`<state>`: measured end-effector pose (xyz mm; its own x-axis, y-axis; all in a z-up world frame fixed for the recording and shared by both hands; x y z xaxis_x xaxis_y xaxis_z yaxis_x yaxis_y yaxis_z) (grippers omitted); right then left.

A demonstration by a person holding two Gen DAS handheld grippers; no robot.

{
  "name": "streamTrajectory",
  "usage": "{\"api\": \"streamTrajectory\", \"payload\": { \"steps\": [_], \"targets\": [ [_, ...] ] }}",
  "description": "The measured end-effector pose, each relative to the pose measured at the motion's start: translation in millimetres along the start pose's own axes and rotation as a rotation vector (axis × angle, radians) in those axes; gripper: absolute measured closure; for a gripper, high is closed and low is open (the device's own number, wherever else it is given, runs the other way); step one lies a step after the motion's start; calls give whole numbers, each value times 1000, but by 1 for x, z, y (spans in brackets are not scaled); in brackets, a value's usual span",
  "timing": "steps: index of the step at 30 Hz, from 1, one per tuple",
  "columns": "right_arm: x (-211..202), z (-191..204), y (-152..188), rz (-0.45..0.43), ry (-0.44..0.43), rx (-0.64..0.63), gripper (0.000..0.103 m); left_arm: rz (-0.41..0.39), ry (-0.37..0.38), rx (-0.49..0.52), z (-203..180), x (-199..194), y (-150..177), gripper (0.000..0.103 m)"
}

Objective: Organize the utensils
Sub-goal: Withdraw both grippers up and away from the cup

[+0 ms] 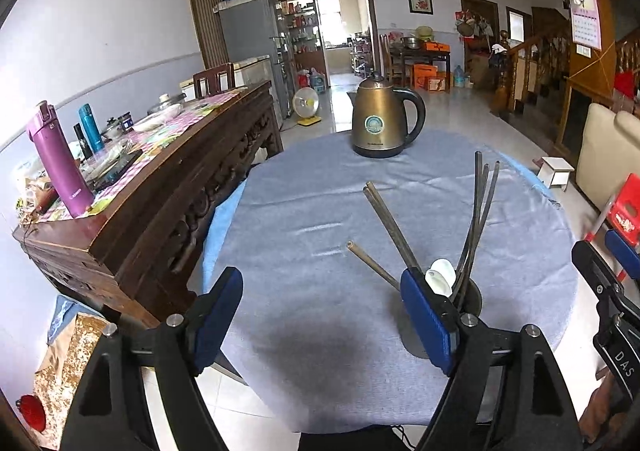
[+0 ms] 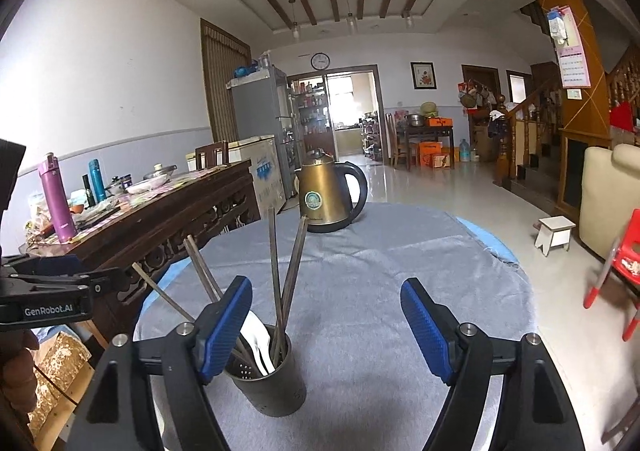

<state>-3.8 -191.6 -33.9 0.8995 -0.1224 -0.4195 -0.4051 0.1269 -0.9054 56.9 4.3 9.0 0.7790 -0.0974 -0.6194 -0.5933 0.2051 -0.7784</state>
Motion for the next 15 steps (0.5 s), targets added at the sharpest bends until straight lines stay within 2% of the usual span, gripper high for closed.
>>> {"api": "streamTrajectory", "payload": {
  "steps": [10, 15],
  "targets": [
    [12, -10, -3, 74, 17, 35, 22, 31, -92, 18, 0, 13, 7, 18],
    [27, -15, 5, 126, 31, 29, 22, 90, -113, 14, 8, 37, 27, 15]
  ]
}}
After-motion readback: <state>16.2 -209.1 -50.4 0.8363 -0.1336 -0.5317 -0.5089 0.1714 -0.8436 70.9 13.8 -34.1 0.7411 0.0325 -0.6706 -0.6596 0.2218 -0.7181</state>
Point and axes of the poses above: each gripper's, at about its wrist camera, not at the fingertips, and x roughly the way its jaws point, z to its left, y to its underside, the point moved 1 cm from there along x, roughly the way its jaws point, and after that the axes turned 3 degrees about y, right-handed, at the moved point
